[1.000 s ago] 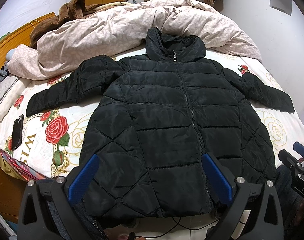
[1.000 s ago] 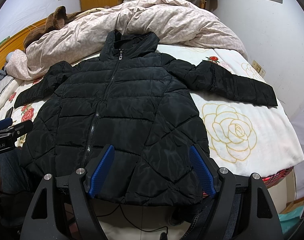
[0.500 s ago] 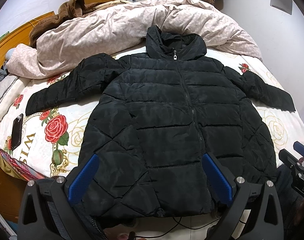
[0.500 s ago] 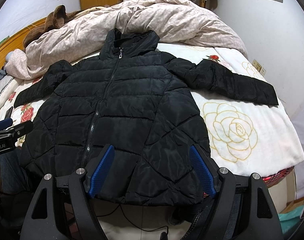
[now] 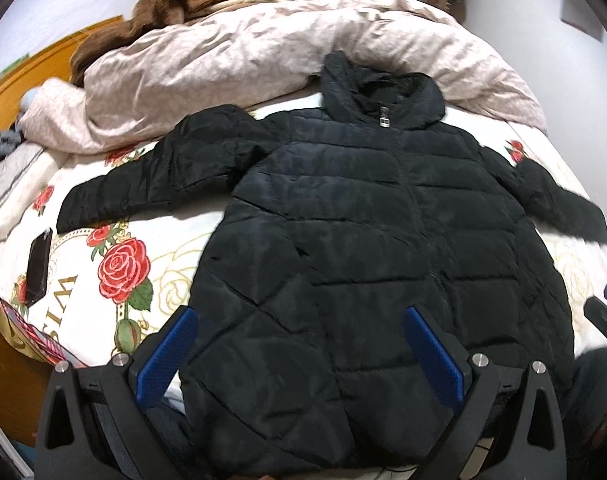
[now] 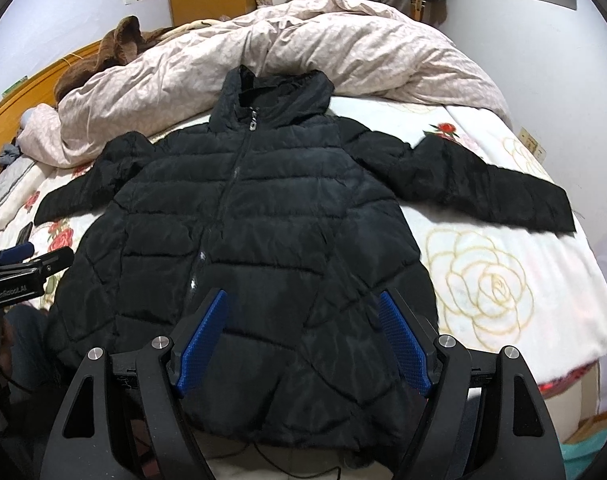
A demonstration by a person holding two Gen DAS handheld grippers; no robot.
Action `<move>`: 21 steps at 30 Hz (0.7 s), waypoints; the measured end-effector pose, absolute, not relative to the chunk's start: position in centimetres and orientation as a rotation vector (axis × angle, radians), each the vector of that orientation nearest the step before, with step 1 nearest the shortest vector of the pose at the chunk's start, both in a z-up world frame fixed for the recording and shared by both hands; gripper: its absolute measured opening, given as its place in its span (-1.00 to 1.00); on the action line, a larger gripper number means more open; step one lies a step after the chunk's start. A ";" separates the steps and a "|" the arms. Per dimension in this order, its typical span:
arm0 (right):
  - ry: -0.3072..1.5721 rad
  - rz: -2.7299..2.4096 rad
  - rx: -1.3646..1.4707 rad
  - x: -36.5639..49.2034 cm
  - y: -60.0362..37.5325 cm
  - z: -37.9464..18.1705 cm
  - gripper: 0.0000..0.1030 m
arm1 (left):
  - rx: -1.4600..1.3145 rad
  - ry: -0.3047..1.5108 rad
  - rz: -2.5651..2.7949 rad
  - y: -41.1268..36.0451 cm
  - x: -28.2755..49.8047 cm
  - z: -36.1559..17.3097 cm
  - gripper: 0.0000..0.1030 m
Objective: Fold large clothes
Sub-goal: 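Move the left tool to the jacket sleeve and grasp its cuff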
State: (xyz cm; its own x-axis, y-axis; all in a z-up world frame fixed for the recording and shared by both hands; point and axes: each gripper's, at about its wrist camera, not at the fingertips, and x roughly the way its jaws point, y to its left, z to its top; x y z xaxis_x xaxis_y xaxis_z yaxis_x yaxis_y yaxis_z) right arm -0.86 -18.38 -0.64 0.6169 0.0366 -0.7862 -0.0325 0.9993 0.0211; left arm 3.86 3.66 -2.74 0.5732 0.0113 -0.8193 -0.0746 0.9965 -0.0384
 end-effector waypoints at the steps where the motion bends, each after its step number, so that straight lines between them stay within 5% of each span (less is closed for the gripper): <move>1: 0.911 0.051 0.001 -0.3 -18.1 -0.7 0.50 | -0.095 0.960 0.053 4.4 4.3 -2.9 1.00; 21: 0.981 0.104 -0.085 11.5 -13.3 -4.0 0.50 | -0.369 0.967 0.304 22.9 15.1 -8.5 1.00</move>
